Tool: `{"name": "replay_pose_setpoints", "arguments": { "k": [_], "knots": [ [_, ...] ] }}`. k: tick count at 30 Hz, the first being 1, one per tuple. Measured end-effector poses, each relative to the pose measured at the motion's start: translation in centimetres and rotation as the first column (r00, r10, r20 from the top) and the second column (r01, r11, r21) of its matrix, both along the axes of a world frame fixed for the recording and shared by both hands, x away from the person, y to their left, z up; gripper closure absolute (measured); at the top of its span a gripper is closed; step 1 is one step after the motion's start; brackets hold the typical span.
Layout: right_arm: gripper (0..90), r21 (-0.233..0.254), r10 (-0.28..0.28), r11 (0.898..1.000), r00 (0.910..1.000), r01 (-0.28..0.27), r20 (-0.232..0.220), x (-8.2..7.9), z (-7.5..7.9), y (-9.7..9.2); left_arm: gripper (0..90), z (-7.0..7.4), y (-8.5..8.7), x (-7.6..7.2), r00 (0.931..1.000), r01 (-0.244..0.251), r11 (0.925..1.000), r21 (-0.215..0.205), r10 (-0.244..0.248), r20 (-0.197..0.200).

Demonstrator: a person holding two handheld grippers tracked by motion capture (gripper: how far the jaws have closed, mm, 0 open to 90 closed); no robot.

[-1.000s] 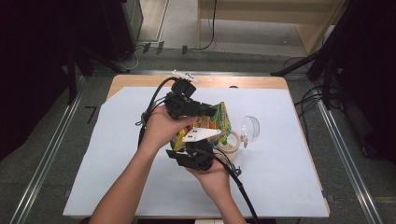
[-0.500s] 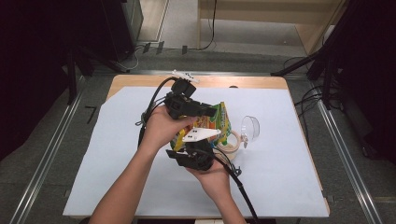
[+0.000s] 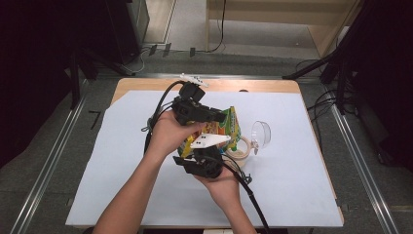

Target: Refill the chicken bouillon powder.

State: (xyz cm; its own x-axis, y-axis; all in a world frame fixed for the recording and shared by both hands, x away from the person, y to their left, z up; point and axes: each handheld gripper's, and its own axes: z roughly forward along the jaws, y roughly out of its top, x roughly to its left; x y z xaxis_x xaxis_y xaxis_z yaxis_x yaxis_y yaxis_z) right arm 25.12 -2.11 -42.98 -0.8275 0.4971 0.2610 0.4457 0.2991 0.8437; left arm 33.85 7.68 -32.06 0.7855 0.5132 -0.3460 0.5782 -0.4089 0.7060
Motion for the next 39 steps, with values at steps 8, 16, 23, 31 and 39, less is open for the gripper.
{"name": "replay_pose_setpoints", "arguments": {
  "k": [8,16,23,31,39],
  "knots": [
    [73.6,0.003,-0.001,1.0,1.0,0.001,0.001,0.0,-0.03,-0.05,76.9,0.09,-0.11,-0.13,1.0,0.002,1.0,0.009,-0.002,0.006],
    [73.6,0.004,-0.001,1.0,1.0,0.001,-0.004,-0.08,0.04,-0.08,76.9,0.07,-0.13,-0.11,1.0,0.004,1.0,0.006,-0.004,0.005],
    [73.5,0.006,0.001,1.0,1.0,-0.001,-0.002,-0.17,0.18,-0.03,76.9,0.04,0.04,0.07,1.0,0.002,1.0,0.0,-0.002,0.002],
    [73.4,0.02,0.007,1.0,0.9999,-0.006,-0.01,-0.32,0.42,0.12,76.8,0.14,0.28,0.11,1.0,-0.006,0.9999,-0.014,0.006,0.003],
    [73.5,0.027,0.007,1.0,1.0,-0.007,-0.003,-0.46,0.65,0.08,76.5,0.61,0.1,-0.4,0.9996,-0.006,0.9999,-0.01,0.006,0.028]
  ]
}}
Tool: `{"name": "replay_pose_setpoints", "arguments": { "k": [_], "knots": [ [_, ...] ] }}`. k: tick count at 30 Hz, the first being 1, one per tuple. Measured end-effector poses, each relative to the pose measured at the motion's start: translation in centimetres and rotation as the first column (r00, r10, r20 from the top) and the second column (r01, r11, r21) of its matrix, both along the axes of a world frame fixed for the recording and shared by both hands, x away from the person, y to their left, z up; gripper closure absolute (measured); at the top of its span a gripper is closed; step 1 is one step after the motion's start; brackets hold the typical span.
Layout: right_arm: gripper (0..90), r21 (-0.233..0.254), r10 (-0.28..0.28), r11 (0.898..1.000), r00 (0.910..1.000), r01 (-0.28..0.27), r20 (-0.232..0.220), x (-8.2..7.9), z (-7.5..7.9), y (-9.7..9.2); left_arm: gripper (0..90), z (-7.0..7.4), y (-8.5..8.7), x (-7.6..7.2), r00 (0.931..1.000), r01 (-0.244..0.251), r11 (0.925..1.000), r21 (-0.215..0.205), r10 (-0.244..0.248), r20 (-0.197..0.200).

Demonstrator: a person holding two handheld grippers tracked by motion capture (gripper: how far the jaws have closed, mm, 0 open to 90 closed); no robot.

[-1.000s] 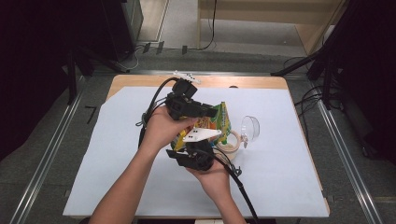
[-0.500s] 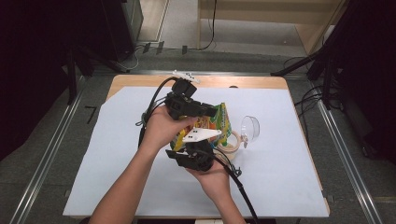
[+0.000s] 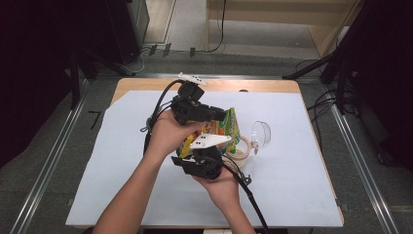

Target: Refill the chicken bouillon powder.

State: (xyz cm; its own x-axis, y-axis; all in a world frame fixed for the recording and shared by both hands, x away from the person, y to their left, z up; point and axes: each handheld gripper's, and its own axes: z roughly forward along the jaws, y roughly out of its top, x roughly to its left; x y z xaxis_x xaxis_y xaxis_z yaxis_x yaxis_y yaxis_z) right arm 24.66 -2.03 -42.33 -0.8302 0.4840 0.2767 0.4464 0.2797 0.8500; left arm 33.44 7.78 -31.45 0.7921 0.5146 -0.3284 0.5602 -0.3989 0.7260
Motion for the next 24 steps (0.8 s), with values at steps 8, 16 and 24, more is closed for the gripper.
{"name": "replay_pose_setpoints", "arguments": {
  "k": [8,16,24],
  "knots": [
    [73.5,-0.006,-0.004,1.0,1.0,0.004,-0.001,0.18,-0.26,0.05,76.6,-0.29,0.07,0.31,0.9999,0.003,1.0,0.003,-0.003,-0.012],
    [73.5,-0.007,-0.003,1.0,1.0,0.003,0.0,0.15,-0.25,0.03,76.6,-0.29,0.04,0.28,0.9999,0.002,1.0,0.004,-0.002,-0.011],
    [73.5,-0.013,-0.004,1.0,1.0,0.004,0.003,0.19,-0.35,-0.04,76.7,-0.4,0.0,0.34,0.9999,0.006,1.0,0.005,-0.006,-0.013]
  ]
}}
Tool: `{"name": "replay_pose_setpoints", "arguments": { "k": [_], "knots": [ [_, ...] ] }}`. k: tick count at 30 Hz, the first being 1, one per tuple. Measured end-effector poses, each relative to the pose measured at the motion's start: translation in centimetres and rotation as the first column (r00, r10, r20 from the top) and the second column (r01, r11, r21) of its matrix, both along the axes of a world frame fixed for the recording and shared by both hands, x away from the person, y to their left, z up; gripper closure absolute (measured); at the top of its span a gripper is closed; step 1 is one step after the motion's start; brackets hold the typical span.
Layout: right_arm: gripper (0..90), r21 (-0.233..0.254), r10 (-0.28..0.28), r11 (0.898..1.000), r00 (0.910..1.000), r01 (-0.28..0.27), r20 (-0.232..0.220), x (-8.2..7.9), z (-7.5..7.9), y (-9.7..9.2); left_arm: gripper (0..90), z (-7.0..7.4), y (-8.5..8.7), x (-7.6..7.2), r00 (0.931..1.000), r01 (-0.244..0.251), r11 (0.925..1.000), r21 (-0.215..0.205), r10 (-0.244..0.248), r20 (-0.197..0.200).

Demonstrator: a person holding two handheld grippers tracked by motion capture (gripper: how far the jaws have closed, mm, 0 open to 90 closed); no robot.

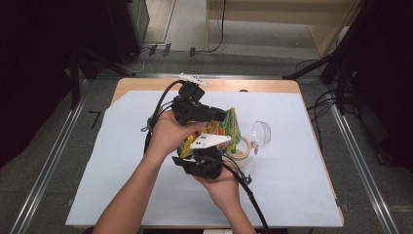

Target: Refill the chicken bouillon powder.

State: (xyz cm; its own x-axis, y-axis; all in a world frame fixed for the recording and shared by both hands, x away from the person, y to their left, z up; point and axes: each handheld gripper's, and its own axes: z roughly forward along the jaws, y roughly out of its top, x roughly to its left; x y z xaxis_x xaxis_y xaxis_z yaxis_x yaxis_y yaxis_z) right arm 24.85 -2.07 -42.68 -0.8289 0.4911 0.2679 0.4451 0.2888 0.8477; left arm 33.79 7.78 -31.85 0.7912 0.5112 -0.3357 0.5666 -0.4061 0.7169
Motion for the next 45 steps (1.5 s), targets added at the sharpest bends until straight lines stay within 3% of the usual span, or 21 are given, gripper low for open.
{"name": "replay_pose_setpoints", "arguments": {
  "k": [45],
  "knots": [
    [73.6,-0.011,-0.038,0.999,0.9993,0.038,0.009,0.2,0.1,-1.1,76.8,0.1,-1.3,0.4,0.9993,0.037,0.9992,-0.014,-0.037,0.01]
  ]
}}
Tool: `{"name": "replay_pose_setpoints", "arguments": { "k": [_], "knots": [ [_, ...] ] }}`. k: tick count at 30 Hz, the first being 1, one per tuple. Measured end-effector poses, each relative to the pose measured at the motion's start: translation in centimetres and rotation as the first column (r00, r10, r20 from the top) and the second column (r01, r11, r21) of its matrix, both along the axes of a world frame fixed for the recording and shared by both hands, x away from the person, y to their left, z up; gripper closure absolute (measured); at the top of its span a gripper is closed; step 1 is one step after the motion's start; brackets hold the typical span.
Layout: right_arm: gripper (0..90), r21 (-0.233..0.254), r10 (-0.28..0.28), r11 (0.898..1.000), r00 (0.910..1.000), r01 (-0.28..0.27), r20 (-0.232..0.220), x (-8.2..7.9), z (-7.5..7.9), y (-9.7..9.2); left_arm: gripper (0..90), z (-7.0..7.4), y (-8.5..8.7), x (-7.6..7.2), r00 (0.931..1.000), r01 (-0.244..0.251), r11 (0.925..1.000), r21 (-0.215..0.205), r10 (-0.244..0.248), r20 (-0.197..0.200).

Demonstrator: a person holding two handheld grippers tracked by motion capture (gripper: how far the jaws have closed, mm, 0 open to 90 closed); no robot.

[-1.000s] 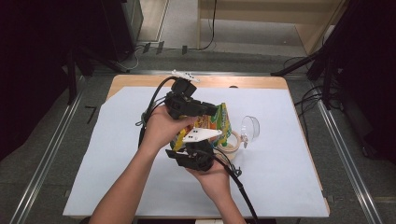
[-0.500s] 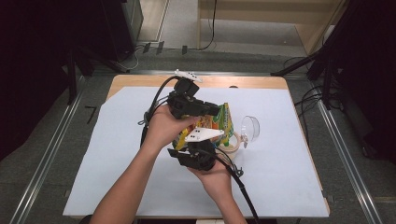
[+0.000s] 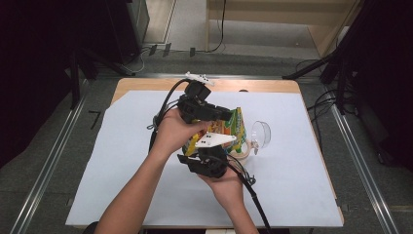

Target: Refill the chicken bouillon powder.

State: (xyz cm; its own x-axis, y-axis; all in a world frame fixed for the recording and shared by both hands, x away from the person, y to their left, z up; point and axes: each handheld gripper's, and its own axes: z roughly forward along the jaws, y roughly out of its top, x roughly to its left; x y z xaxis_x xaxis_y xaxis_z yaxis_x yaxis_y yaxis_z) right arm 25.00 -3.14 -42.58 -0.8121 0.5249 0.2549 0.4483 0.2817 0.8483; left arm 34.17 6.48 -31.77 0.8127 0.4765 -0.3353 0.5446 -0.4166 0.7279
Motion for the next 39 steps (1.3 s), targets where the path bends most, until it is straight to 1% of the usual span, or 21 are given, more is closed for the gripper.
{"name": "replay_pose_setpoints", "arguments": {
  "k": [21,25,39],
  "knots": [
    [73.6,-0.002,-0.022,1.0,0.9998,0.022,0.0,0.0,0.0,-0.7,76.8,0.0,-0.9,0.2,0.9997,0.023,0.9997,-0.002,-0.023,-0.002],
    [73.6,-0.002,-0.023,1.0,0.9997,0.023,0.008,0.0,0.0,-0.8,76.8,0.0,-1.0,0.2,0.9996,0.027,0.9996,-0.002,-0.027,0.001],
    [73.6,-0.003,-0.027,1.0,0.9996,0.027,0.01,0.0,0.0,-0.9,76.8,0.0,-1.1,0.3,0.9996,0.029,0.9996,-0.003,-0.029,-0.002]
  ]
}}
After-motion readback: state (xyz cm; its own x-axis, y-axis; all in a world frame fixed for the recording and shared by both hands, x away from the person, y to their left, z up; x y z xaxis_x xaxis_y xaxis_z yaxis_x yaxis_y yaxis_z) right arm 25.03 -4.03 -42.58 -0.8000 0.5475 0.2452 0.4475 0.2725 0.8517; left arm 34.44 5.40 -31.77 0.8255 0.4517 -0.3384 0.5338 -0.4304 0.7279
